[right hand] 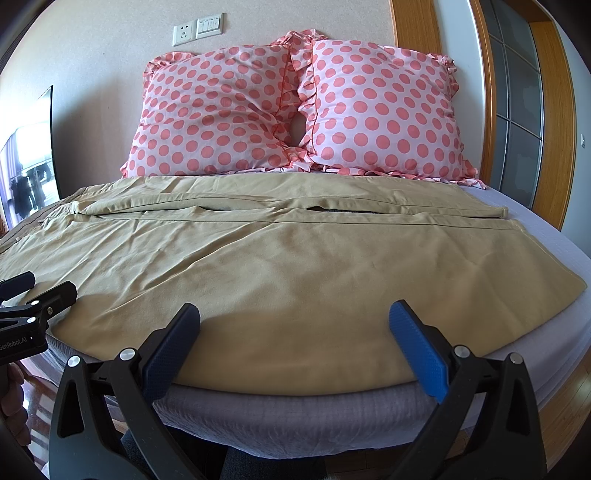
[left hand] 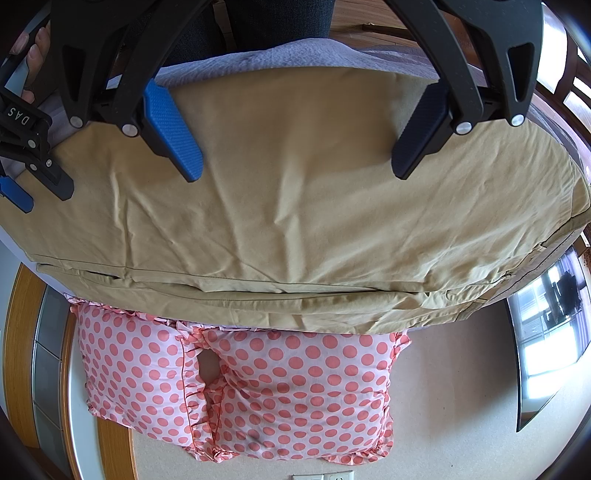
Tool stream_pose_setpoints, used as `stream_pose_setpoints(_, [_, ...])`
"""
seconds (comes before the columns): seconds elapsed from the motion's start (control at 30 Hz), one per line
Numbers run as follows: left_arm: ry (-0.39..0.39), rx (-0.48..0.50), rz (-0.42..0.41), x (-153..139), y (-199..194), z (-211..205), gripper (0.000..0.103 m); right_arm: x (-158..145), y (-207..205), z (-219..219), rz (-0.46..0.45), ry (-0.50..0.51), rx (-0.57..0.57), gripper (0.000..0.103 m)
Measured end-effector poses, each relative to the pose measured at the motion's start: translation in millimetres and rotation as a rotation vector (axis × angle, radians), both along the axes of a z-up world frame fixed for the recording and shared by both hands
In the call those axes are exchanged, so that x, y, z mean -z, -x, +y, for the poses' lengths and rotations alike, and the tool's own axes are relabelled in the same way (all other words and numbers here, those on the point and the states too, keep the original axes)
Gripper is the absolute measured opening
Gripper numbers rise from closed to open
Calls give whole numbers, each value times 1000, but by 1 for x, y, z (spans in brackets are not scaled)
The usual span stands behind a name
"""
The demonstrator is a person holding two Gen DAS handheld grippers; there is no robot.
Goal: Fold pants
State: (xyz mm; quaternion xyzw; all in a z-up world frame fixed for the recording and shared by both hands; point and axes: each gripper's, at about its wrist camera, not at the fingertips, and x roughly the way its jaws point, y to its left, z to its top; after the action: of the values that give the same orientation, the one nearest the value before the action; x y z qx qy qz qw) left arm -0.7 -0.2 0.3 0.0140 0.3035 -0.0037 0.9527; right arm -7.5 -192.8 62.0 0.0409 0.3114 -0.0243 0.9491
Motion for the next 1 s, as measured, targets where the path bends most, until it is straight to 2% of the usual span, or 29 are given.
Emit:
stream_pose_setpoints(0.4, [-1,5,3,0,0,0,101,0,-1,0,0,1,-1,102])
stream_pose_setpoints(0.47, [2,18,16,-2,-1,2,101,-4,-9,-2,43,-5,-33,102])
stream_pose_setpoints(0.53, [7,28,32,-8,-4,1,101,-15,-22,-15,76,-56,-66,102])
stream_pose_setpoints(0.6, [29,33,49,-12,-8,9,101,-34,-31,-36,30,-94,-26,102])
stream_pose_setpoints(0.67, [50,25,32,-22,-11,17,101,-54,-52,-66,9,-108,55,102])
stream_pose_setpoints(0.77, [75,10,-12,-40,-17,29,101,-71,-101,-116,54,-141,191,102])
stream_pose_setpoints(0.83, [91,4,-38,-49,-23,36,101,-70,-142,-149,124,-155,295,102])
stream_pose_setpoints(0.87, [96,-1,-50,-54,-27,39,101,-66,-161,-164,156,-170,331,99])
stream_pose_setpoints(1.0, [92,-15,-64,-63,-42,47,101,-37,-238,-219,282,-250,472,64])
